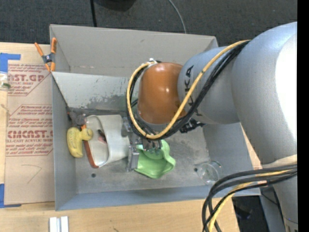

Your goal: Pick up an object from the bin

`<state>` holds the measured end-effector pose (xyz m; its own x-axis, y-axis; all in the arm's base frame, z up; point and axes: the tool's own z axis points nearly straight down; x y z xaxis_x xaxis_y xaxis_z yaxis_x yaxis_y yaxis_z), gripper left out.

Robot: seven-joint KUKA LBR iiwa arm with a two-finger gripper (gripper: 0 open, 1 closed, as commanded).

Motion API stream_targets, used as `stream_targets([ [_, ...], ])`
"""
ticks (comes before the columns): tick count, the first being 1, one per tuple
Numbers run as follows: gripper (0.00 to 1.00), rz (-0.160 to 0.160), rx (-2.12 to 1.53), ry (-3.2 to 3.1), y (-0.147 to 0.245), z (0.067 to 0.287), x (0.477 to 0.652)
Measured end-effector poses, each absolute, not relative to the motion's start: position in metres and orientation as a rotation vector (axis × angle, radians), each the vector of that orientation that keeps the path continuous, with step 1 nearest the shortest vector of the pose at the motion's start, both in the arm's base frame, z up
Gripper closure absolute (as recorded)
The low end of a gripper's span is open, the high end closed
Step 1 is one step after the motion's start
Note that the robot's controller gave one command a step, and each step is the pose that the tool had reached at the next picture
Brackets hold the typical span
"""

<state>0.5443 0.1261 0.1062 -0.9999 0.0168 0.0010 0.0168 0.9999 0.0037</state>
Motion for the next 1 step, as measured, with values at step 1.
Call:
stream_targets([
  [1, 0.0, -0.01, -0.042, -3.151, 0.1124, 0.0953, 0.5461],
])
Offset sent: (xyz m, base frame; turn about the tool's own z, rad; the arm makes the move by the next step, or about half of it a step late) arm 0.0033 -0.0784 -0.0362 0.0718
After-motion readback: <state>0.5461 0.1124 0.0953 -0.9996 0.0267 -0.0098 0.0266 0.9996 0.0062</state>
